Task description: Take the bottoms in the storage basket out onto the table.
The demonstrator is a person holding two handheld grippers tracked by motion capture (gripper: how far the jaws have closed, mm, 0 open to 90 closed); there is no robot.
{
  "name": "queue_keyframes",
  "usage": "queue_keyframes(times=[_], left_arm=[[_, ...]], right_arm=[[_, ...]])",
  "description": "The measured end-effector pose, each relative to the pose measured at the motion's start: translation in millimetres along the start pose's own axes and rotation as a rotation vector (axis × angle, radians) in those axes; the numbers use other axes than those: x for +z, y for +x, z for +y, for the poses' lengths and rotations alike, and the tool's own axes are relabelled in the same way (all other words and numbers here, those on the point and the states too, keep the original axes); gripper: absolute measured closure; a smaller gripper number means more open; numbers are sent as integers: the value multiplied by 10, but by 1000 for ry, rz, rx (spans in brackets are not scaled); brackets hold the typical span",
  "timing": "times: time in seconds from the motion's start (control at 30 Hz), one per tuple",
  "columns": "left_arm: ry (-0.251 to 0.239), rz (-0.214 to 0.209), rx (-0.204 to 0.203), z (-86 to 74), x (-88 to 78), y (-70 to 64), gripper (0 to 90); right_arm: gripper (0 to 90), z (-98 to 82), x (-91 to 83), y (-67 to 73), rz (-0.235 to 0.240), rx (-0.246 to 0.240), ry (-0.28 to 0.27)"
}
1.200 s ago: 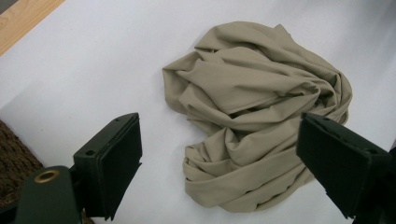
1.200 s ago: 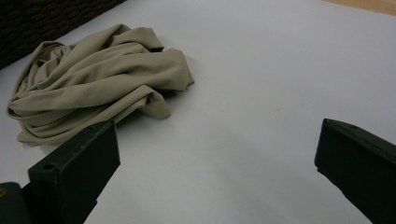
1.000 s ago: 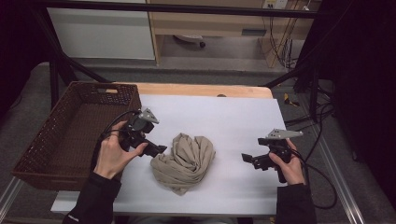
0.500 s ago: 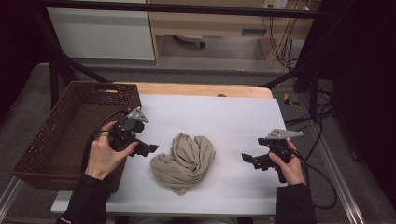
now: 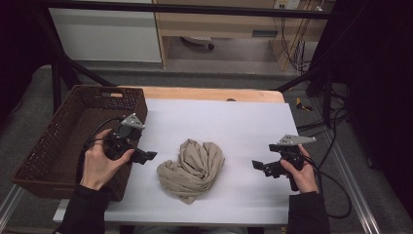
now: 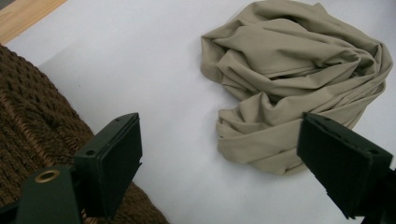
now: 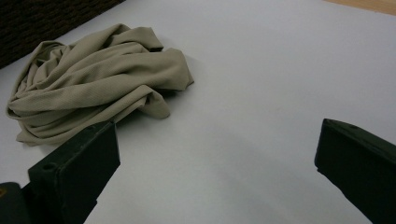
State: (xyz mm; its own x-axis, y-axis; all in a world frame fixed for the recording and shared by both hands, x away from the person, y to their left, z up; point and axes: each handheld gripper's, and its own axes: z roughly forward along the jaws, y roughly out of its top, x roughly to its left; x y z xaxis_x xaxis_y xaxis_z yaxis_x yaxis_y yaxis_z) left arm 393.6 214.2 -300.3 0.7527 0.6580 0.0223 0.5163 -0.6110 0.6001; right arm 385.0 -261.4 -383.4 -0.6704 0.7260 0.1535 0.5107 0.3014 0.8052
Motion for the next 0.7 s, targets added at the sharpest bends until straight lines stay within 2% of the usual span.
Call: queue_keyframes(times=[0.7], left_arm=[[-13,36,-57,-274,-110,191,135]], right_arm=[[7,0,-11,-4,-2,0,-1]])
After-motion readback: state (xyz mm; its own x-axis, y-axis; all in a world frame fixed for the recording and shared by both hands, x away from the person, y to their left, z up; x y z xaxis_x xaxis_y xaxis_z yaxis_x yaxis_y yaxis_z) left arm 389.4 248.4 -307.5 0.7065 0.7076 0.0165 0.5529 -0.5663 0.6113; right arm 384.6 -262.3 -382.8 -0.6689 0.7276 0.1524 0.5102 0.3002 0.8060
